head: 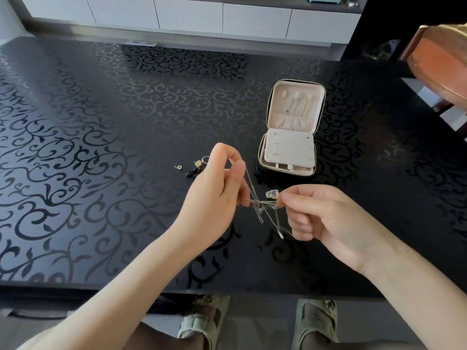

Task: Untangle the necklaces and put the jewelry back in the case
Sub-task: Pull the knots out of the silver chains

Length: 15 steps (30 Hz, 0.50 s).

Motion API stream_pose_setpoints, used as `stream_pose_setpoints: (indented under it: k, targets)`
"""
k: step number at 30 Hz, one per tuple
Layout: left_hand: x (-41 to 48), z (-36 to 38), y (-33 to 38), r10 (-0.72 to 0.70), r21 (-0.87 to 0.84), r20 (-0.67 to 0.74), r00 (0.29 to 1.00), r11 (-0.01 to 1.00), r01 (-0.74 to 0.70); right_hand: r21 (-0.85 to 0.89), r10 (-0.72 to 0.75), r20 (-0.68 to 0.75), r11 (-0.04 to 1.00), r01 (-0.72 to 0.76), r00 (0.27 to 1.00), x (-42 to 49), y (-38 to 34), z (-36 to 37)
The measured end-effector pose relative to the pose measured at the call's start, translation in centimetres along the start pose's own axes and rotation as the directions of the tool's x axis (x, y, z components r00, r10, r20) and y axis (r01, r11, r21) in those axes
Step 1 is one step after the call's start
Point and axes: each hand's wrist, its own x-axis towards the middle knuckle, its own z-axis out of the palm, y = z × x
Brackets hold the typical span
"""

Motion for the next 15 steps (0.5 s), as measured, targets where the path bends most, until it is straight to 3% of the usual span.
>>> stream_pose_setpoints:
  k: [7,15]
  targets:
    - [-0.7,-0.3,-0.3,0.137,0.203,0.043,0.99,0.969,-0.143,-0.256,-0.057,0.042,0.964,0.066,0.997,-0.2,0.3,-0.5]
    - [-0.7,-0.4,-0.3,0.059,0.165,0.025,0.998,0.984,-0.063,-0.452,-0.183,0.051,0.872,0.187,0.982,-0.1,0.8,0.7]
